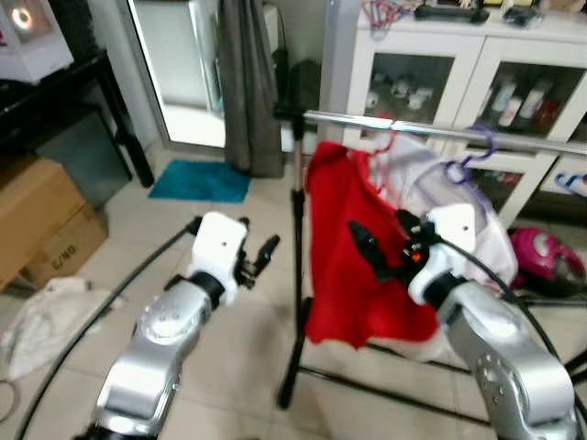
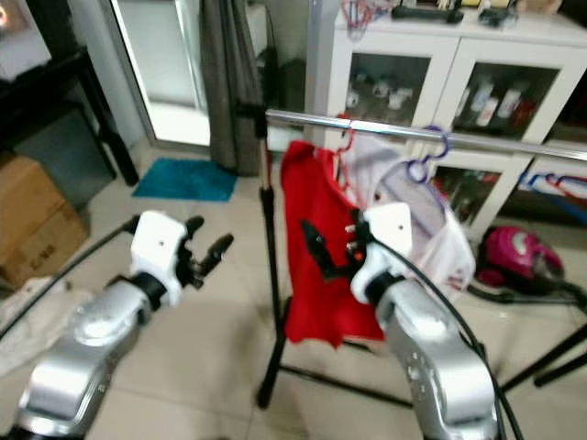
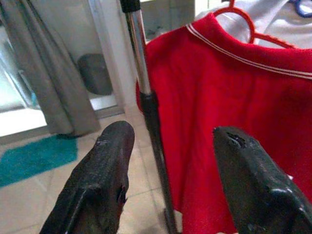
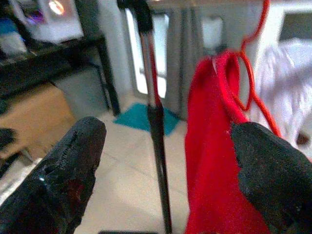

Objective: Hang hanger

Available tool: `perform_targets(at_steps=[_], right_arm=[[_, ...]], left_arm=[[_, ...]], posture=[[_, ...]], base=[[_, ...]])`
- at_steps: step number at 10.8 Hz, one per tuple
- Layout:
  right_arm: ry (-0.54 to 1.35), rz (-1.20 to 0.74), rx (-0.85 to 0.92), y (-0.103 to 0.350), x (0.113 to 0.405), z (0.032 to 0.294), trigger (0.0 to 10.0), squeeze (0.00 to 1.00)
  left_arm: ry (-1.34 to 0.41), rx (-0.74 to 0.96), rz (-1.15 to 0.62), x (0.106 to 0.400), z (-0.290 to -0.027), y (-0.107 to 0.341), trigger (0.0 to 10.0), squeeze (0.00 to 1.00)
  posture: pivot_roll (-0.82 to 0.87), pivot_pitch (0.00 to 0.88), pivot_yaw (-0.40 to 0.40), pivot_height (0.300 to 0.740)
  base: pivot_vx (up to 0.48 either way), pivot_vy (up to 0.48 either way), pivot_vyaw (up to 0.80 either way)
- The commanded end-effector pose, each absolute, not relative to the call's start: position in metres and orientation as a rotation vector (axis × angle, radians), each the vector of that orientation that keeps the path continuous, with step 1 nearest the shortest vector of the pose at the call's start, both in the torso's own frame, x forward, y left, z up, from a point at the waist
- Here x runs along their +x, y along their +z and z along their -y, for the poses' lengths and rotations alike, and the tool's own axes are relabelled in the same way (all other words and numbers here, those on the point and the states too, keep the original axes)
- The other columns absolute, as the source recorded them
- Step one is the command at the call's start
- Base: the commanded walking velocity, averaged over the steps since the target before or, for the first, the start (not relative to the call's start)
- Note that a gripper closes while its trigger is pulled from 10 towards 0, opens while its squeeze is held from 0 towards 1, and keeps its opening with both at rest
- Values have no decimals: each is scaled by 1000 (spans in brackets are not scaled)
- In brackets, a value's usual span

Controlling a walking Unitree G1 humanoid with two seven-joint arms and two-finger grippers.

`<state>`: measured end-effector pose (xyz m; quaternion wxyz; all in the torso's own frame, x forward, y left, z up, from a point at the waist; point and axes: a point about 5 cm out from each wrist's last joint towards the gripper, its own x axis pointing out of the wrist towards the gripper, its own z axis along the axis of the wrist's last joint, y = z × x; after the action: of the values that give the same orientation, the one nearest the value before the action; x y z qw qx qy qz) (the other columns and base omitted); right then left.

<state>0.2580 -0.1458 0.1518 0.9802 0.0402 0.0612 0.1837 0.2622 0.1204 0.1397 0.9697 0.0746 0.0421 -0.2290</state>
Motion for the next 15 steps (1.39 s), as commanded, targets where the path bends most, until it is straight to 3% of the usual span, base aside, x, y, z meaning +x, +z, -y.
perform_targets(at_steps=[1,5,6,8,11,14,15], right_arm=[[351,-119,77,150,259,148,10000,1000],[244,-98,62,150,286,156,10000,1000],[264,-73,69,156,306,149,10000,1000],[326,-94,19,155,336,137,10000,1000],[116,-95,87,174,390,145,10000,1000],[86,-101,78,179,406,140,10000,1000],[96,-108,61,180,409,139,10000,1000]], left_arm=[[-448,157,-88,262,-120,141,10000,0],[-525,113,-71,268,-110,145,10000,0],[-607,60,-61,264,-103,148,10000,1000],[-647,57,-53,266,-98,152,10000,1000],[-631,76,-65,269,-106,156,10000,1000],[-605,87,-89,257,-114,158,10000,976],[-607,94,-95,254,-116,158,10000,714]], posture=[[122,0,29,740],[106,0,45,740],[105,0,47,740],[116,0,42,740],[160,28,26,740],[202,106,8,740],[208,119,6,740]], base=[[0,0,0],[0,0,0],[0,0,0],[0,0,0],[0,0,0],[0,0,0],[0,0,0]])
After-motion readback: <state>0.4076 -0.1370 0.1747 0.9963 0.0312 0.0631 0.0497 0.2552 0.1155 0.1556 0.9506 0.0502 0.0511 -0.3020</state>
